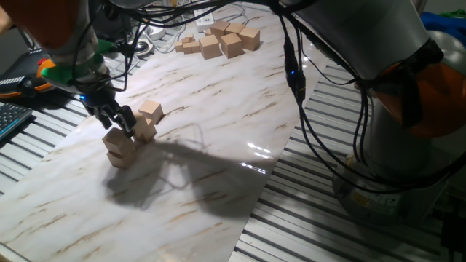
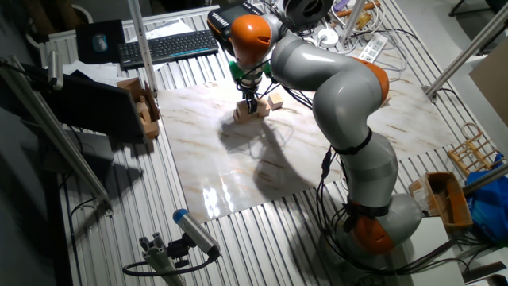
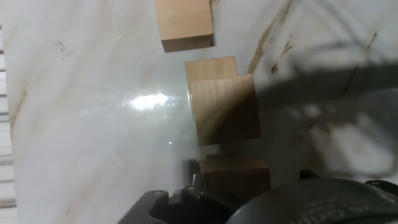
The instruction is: Stack the blocks into a pyramid shape
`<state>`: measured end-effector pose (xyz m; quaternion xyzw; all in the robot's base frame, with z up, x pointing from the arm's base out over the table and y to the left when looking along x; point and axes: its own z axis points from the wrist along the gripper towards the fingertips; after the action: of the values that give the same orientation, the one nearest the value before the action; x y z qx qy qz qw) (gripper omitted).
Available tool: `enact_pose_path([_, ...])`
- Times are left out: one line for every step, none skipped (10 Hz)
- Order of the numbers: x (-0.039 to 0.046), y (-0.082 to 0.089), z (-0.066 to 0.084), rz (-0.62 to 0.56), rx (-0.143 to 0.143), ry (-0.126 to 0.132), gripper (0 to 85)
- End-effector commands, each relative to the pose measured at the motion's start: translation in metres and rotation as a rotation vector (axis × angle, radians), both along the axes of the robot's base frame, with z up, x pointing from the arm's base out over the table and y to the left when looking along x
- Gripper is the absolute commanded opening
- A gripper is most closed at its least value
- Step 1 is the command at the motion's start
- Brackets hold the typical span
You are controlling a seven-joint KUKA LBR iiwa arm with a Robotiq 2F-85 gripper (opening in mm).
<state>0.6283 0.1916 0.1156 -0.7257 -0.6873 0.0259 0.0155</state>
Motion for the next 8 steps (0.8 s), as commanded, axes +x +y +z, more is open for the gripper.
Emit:
enact_pose_path([-0.0001, 0.0007, -0.0009, 0.002, 0.004, -0.003, 68.0])
enact_pose_path([-0.0001, 0.0011, -0.0006, 0.005, 0.004, -0.006, 68.0])
enact_pose_path([0.0004, 0.0024, -0.0006, 0.007, 0.004, -0.009, 68.0])
enact_pose_path([0.0013, 0.0042, -0.0019, 0.002, -0.004, -0.01, 68.0])
enact_pose_path([0.0014, 0.0063, -0.0048, -0.002, -0.009, -0.015, 85.0])
enact_pose_path([0.0018, 0.0064, -0.0059, -0.002, -0.002, -0.015, 85.0])
enact_pose_path([0.0018, 0.0062, -0.0061, -0.002, -0.001, -0.015, 85.0])
enact_pose_path([0.002, 0.006, -0.0066, -0.002, -0.001, -0.013, 85.0])
